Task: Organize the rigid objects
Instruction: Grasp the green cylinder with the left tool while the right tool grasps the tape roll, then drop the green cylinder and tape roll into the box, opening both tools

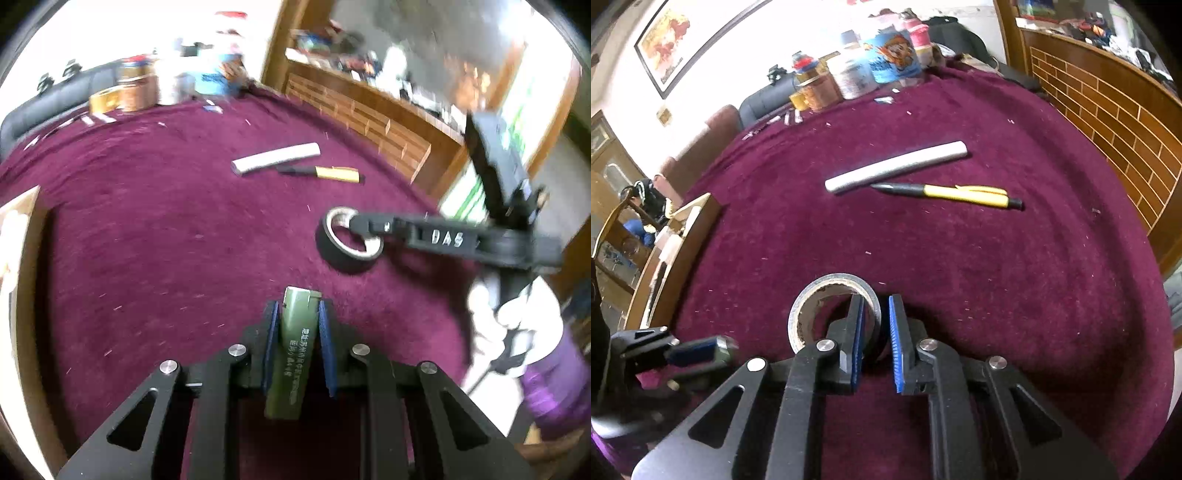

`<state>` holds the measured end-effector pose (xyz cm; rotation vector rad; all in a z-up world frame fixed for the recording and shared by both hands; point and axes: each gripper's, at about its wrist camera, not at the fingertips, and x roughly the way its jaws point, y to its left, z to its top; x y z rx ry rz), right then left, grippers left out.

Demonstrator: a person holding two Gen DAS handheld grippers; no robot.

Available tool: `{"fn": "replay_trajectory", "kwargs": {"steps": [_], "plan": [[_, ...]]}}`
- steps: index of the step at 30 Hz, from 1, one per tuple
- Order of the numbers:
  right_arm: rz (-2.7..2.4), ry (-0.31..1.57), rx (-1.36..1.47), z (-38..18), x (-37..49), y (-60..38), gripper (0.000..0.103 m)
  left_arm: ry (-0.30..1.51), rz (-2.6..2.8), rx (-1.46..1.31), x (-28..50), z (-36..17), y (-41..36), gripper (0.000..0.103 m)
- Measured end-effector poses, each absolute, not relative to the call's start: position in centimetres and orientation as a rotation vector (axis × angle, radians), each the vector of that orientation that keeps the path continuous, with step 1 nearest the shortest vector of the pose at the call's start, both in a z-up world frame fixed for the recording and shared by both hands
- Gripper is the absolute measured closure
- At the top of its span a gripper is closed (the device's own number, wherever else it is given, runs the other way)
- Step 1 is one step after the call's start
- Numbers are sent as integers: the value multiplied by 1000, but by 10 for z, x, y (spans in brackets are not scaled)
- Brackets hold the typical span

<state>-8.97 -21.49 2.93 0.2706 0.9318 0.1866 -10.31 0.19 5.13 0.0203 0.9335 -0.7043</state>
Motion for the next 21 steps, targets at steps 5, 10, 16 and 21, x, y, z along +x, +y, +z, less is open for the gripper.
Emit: {"fn": "replay_trajectory", "kwargs": {"steps": [5, 10, 16, 21], "plan": [[257, 893, 250, 52, -92, -191, 92, 849, -670, -145, -119, 81, 66, 90], [385, 885, 217, 73, -87, -139, 92, 779, -594, -301, -130, 98, 138, 90], [558, 894, 165, 89, -79, -55, 92, 698, -506, -410, -147, 110, 212, 90], [649, 917, 93, 89, -78, 1, 92, 690, -420, -453, -159, 109, 263, 90]]}}
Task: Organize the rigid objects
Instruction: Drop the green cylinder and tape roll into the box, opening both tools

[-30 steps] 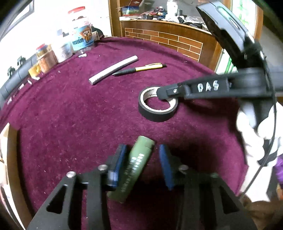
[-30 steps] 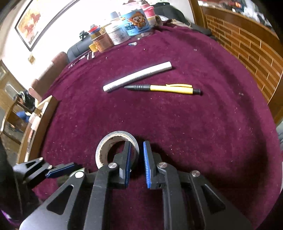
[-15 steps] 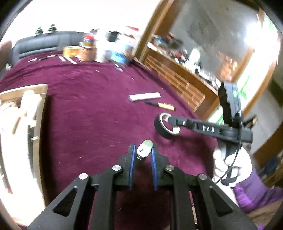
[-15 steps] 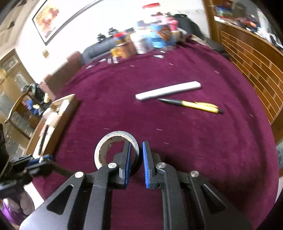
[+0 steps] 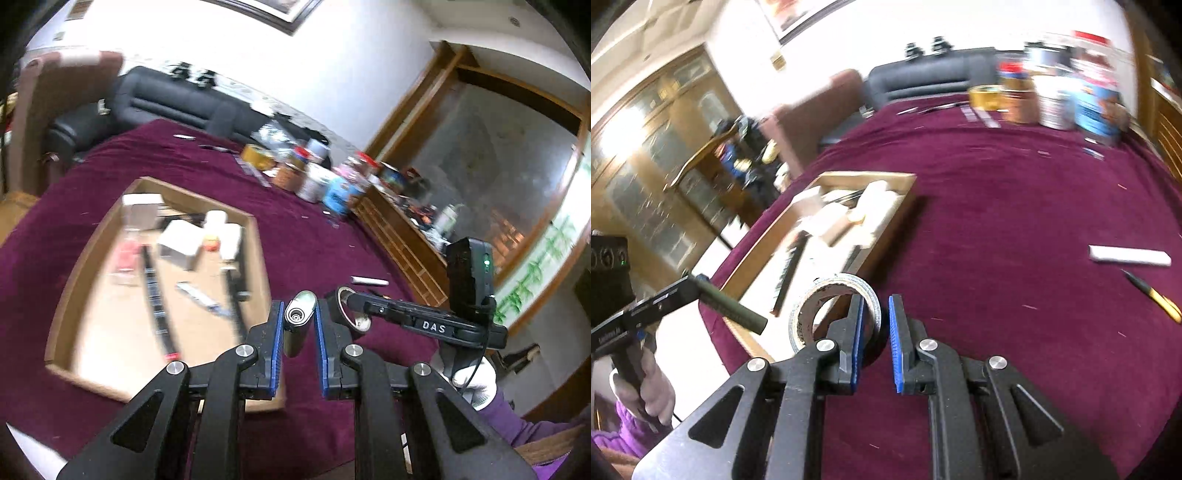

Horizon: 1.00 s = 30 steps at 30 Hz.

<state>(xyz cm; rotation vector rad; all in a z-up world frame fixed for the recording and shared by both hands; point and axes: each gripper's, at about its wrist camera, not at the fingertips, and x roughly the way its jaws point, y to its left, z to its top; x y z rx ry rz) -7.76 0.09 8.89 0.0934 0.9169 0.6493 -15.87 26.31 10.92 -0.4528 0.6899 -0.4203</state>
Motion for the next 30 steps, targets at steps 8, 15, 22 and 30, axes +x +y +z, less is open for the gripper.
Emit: {"fn": "replay_trajectory", "kwargs": {"steps": [8, 15, 22, 30], "plan": [[766, 1020, -30, 54, -73, 97, 92, 810, -261, -456, -148, 79, 313, 90], [758, 1097, -158, 27, -67, 135, 92, 977, -214, -494, -114, 39, 333, 93], [684, 1092, -197, 19, -53, 144, 92, 974, -137, -445, -102, 36, 336, 78], [618, 1015, -217, 32, -55, 146, 91, 921, -79, -397, -113, 44, 330, 48]]}}
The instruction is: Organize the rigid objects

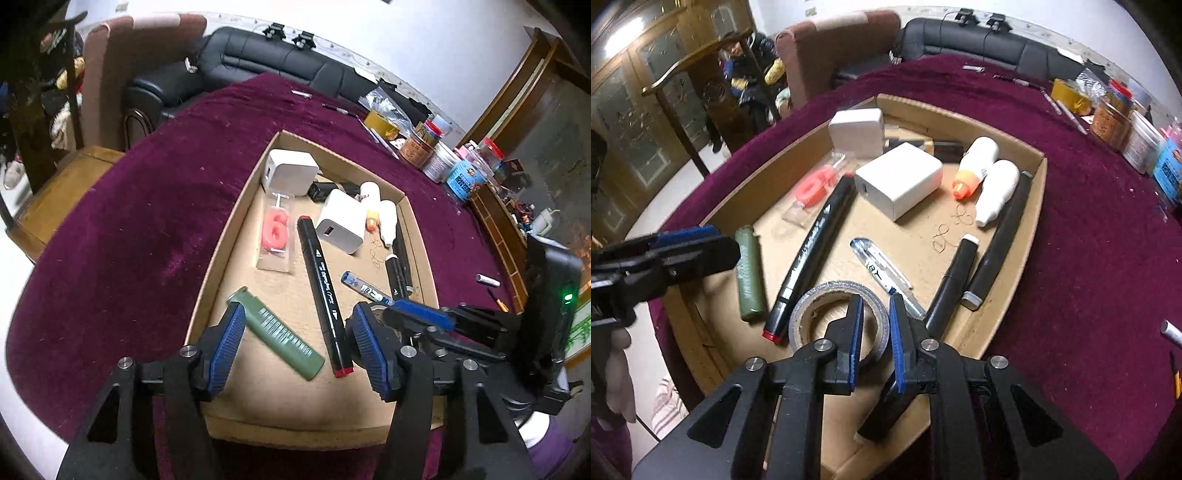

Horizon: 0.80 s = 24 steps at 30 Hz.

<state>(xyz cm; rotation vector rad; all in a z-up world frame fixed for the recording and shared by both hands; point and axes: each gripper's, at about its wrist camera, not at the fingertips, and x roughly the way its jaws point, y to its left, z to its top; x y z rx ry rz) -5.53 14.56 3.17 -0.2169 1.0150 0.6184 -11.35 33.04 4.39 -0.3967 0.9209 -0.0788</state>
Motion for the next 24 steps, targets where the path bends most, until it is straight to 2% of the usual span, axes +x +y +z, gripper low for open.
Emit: {"fn": "replay_trajectory", "kwargs": {"steps": [3, 5, 7, 8, 10, 13, 16, 24], "plan": [[588, 940, -188, 49, -68, 136, 90, 871, -18, -347, -124, 55, 326, 48], [571, 915, -188, 54, -72, 133, 78, 797, 88, -292, -139, 67, 321, 47], [527, 872, -194, 62, -80, 126, 48, 731, 182, -235, -150, 75, 315, 37], [484, 828, -190, 68, -87, 118, 45, 673, 234, -202, -161, 82, 309, 34], [470, 812, -190, 71, -89, 115, 44, 609, 260, -184, -171, 88, 303, 20], [433, 785, -223, 76, -95, 109, 44, 537, 286, -147, -182, 97, 291, 11], [396, 750, -262, 79, -102, 101, 44, 510, 283, -103, -184, 105, 277, 8], [341, 709, -282, 84, -116, 71, 43, 527, 243, -96, -185, 112, 251, 8]]}}
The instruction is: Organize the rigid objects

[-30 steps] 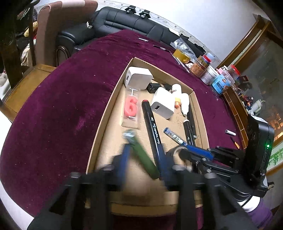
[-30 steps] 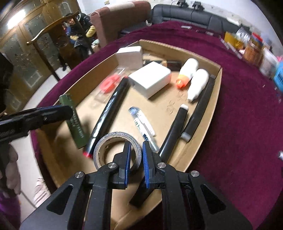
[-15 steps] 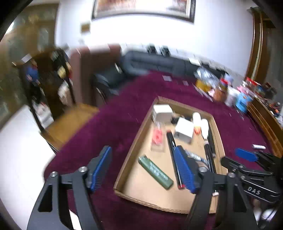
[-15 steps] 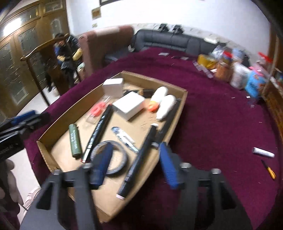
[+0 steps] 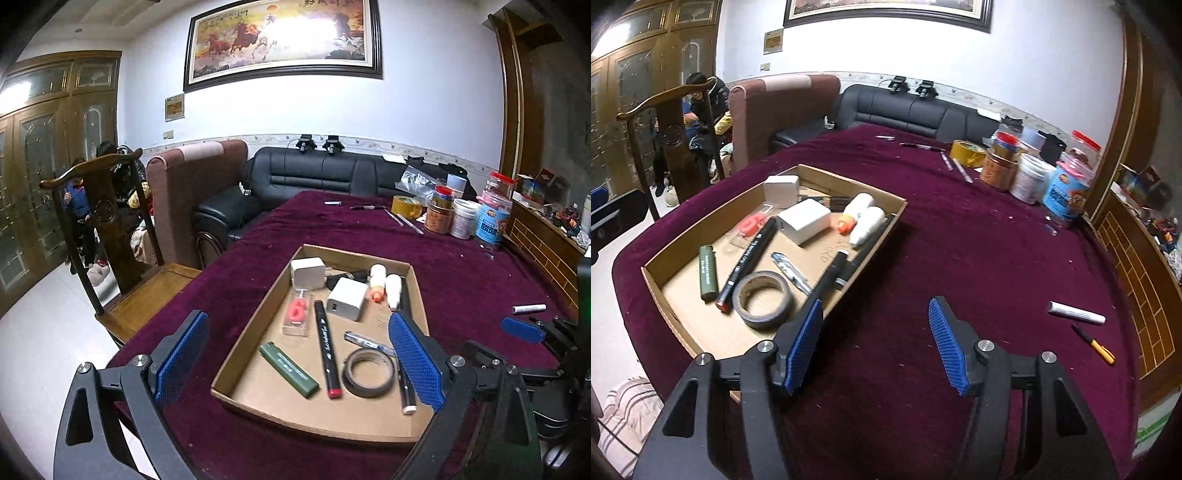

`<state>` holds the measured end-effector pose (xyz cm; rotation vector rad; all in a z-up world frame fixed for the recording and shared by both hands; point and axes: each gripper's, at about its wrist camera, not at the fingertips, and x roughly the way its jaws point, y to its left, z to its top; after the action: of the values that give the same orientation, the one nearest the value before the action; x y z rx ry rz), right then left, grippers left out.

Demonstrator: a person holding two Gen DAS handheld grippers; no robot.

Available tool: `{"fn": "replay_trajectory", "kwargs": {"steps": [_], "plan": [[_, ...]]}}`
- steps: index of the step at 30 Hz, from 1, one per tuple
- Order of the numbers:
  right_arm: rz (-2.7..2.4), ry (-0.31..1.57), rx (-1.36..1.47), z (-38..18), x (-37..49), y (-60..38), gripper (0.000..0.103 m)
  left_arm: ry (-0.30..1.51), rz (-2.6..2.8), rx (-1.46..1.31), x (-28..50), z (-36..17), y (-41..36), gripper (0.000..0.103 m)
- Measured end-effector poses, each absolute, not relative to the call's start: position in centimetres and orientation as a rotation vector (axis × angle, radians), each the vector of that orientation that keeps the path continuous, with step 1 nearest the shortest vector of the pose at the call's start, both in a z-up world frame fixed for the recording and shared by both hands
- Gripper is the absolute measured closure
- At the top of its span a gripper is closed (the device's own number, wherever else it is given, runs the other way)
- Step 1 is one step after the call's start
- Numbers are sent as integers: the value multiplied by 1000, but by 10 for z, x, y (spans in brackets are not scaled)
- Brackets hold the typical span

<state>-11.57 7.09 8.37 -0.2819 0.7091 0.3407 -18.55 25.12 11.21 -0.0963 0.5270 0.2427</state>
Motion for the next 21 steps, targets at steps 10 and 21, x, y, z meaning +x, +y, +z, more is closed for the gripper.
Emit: {"fn": "replay_trajectory", "kwargs": {"steps": [10, 21], "plan": [[313, 726, -249, 82, -117, 47, 43, 520, 209, -59, -190, 120, 222, 8], [305, 730, -236, 78, -118, 33, 35, 401, 294, -44, -207, 137, 210, 7]]}}
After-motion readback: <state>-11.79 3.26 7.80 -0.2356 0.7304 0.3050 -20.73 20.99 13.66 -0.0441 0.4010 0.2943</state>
